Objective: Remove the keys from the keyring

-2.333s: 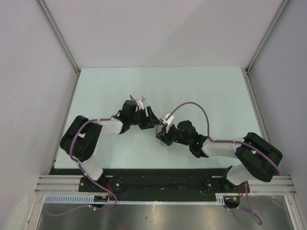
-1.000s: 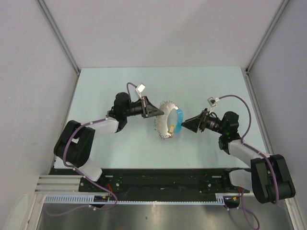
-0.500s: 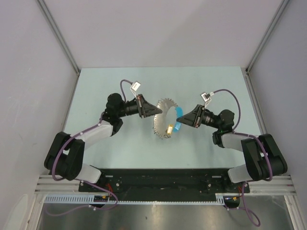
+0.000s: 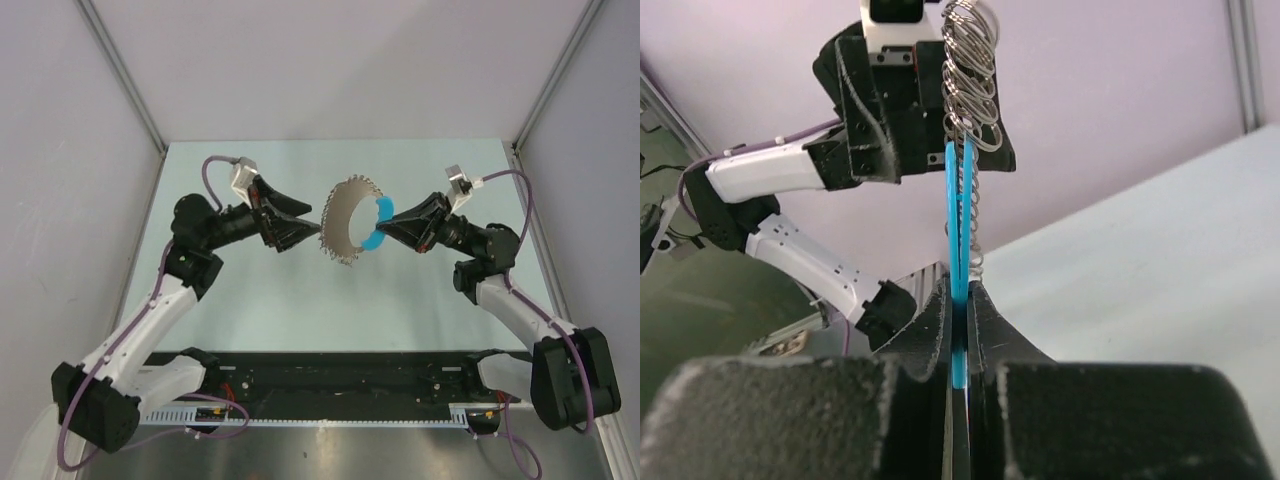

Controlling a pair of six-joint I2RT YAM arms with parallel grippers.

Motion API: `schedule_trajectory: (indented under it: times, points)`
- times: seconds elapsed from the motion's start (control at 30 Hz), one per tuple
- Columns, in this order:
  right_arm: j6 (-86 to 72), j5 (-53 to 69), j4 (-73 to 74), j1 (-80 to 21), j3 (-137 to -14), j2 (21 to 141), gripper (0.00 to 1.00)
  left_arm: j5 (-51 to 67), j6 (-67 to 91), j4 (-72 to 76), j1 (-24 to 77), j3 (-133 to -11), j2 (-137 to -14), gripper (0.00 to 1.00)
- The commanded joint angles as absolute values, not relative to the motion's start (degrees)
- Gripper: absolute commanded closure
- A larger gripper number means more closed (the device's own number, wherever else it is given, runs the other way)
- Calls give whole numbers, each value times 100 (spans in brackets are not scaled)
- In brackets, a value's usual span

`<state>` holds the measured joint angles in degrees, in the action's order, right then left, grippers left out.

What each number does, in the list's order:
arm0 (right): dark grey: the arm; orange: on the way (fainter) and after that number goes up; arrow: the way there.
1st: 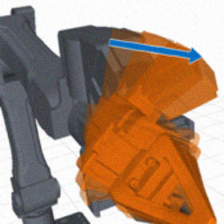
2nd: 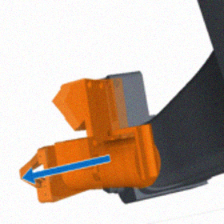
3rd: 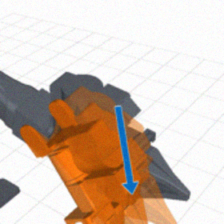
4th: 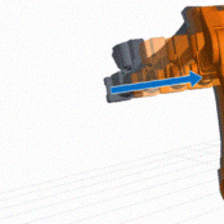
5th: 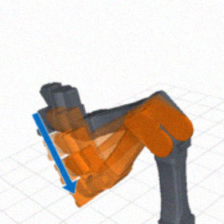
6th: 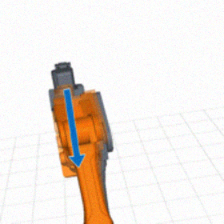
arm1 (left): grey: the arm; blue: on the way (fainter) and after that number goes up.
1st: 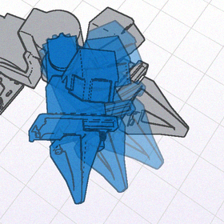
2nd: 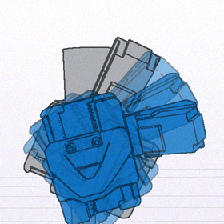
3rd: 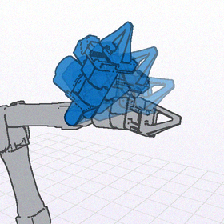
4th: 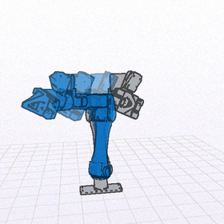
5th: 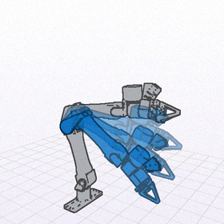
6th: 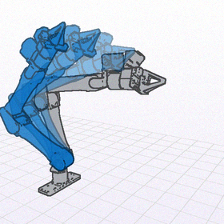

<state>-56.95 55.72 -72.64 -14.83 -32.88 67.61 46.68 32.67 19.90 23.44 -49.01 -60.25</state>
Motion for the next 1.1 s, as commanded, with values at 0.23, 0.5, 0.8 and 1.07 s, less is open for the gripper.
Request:
schedule_trajectory:
  times: [0.23, 0.5, 0.8, 1.07]
  points:
    - [-5239, 5502, -6602, -1854, -4236, 6364, 100, 5272, 2504, 1404, 2338, -4860, -5757, 14]
    - [-4273, 5414, -5240, -2241, -4447, 6170, 100, 5625, 2505, 1512, 2610, -4904, -5845, 15]
    - [-3955, 5511, -4650, -2268, -4597, 6179, 100, 5546, 2435, 1371, 2777, -5062, -6134, 56]
    - [-3990, 5423, -4720, -2224, -4597, 6284, 100, 5388, 3260, 2143, 2900, -4931, -6205, 100]
